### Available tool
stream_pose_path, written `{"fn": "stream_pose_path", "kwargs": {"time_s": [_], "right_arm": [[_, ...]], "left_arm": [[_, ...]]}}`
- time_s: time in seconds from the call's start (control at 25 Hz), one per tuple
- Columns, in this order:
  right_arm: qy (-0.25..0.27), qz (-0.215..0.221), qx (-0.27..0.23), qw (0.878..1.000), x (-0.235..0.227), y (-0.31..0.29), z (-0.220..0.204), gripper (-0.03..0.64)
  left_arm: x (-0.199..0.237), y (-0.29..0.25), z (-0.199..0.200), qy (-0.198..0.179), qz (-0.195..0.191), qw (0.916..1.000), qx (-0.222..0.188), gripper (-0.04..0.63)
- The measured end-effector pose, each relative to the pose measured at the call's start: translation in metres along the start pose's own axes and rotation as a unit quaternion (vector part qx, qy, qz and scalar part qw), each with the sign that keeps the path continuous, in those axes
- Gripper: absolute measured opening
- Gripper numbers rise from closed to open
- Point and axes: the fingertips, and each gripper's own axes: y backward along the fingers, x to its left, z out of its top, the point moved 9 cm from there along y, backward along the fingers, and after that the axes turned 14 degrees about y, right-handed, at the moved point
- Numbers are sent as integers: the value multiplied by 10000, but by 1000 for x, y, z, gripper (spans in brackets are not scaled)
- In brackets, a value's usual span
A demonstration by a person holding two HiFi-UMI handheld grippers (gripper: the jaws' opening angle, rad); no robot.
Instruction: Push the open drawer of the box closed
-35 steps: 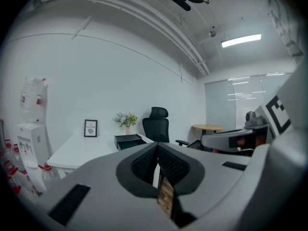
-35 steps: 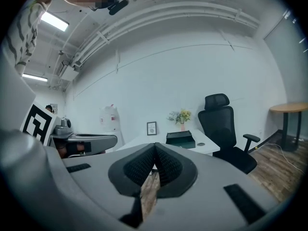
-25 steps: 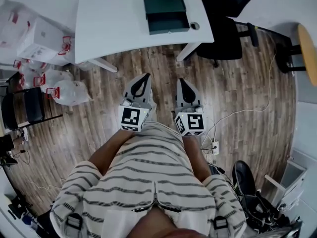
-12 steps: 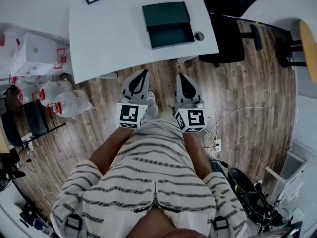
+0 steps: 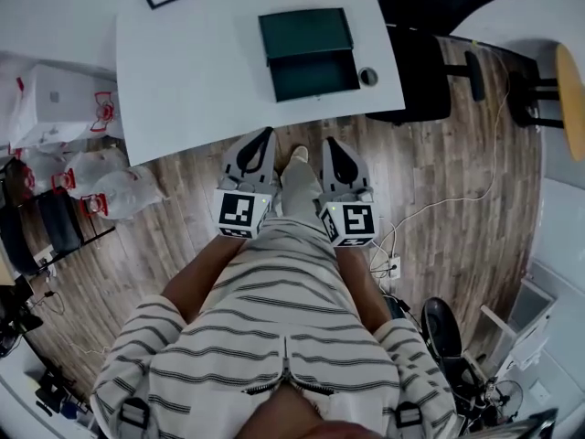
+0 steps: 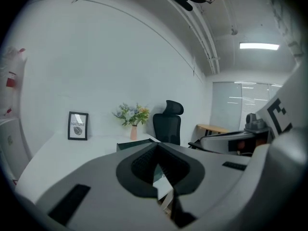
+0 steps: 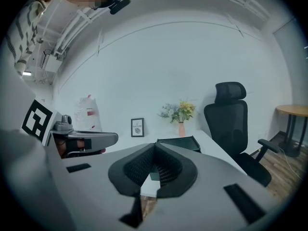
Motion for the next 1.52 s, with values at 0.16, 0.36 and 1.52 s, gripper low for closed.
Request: {"fn": "stream_pose_path", "kwargs": {"time_s": [0.16,0.36,1.52], "right_arm": [[-38,81,99,9999,-16,-17,-6,9],[-106,259,231,9993,-34,-37,-17,9],[-470,524,843,9939,-61,-110,-70,9]], "left_arm": [[6,-22,-1,121,156,9998,102,0],[13,-51,7,259,393,9987,215,0],[97,-166,5,718,1092,9857,1064,2]]}}
